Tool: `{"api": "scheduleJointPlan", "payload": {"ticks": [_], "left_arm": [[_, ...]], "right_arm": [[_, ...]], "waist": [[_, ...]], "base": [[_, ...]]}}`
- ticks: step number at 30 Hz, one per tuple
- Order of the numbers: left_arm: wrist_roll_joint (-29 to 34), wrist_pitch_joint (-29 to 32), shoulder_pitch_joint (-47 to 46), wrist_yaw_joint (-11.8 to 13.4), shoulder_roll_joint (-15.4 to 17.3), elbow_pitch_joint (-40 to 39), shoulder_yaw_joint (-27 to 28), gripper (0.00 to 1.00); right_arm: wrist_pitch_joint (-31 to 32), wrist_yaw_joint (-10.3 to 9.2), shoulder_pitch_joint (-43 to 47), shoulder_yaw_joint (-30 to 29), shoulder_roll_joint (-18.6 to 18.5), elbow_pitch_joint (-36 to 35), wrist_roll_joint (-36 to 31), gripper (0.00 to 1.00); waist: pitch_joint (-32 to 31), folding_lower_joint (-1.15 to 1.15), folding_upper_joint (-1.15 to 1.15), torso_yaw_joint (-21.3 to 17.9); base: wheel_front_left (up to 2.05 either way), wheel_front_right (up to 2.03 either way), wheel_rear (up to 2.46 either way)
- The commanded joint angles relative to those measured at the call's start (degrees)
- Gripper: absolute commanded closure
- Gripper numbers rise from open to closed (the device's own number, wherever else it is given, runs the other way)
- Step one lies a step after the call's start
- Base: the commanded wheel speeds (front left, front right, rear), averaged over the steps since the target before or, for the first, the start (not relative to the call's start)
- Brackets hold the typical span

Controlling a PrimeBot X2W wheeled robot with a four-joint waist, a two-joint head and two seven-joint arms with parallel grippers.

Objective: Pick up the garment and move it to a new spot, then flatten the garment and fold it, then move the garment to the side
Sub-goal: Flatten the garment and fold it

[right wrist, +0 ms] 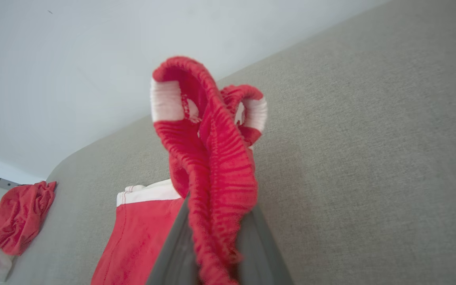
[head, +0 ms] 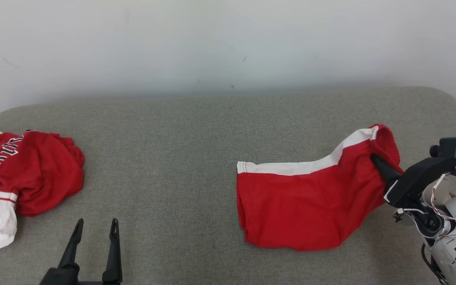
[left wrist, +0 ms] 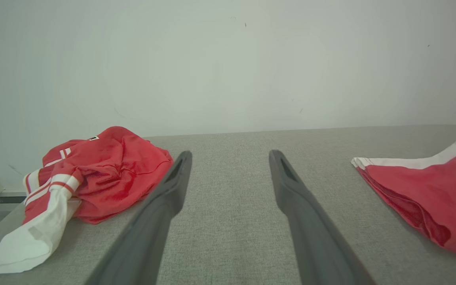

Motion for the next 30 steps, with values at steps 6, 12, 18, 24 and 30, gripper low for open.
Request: {"api": "scheduleJointPlan", "payload": {"ticks": [6, 12, 18, 24, 30], "left_arm": [[-0.62, -0.18, 0.46, -0.34, -0.36, 0.18, 0.21, 0.0], [-0.46, -0.18, -0.43, -0.46, -0.7, 0.34, -0.37, 0.0], [-0.7, -0.18, -1.39, -0.36, -0.99, 0.97, -1.64, 0.0], [-0.85, -0.18, -2.1, -0.41, -1.17, 1.62, -2.74, 0.0], [-1.19, -0.18, -2.76, -0.43, -1.22, 2.68, -3.33, 0.0]], "right_arm": [[6.02, -0.14, 1.36, 0.52, 2.5, -4.39, 5.53, 1.0], [8.99, -0.14, 0.59, 1.09, 6.68, -4.73, 6.8, 1.0], [10.02, -0.14, -0.82, 2.35, 10.92, -2.57, 4.36, 1.0], [8.49, -0.14, -2.68, 2.42, 15.61, 3.05, 0.68, 1.0], [4.67, -0.14, -4.87, 2.64, 19.05, 9.95, -3.92, 0.68]], "waist": [[0.16, 0.01, -0.01, 0.45], [0.85, 0.01, -0.01, 1.64], [1.61, 0.01, -0.01, 3.13], [1.87, 0.01, -0.01, 4.36], [1.66, 0.01, -0.01, 5.82]], "base": [[0.0, 0.0, 0.0], [0.0, 0.0, 0.0], [0.0, 0.0, 0.0], [0.0, 0.0, 0.0], [0.0, 0.0, 0.0]]}}
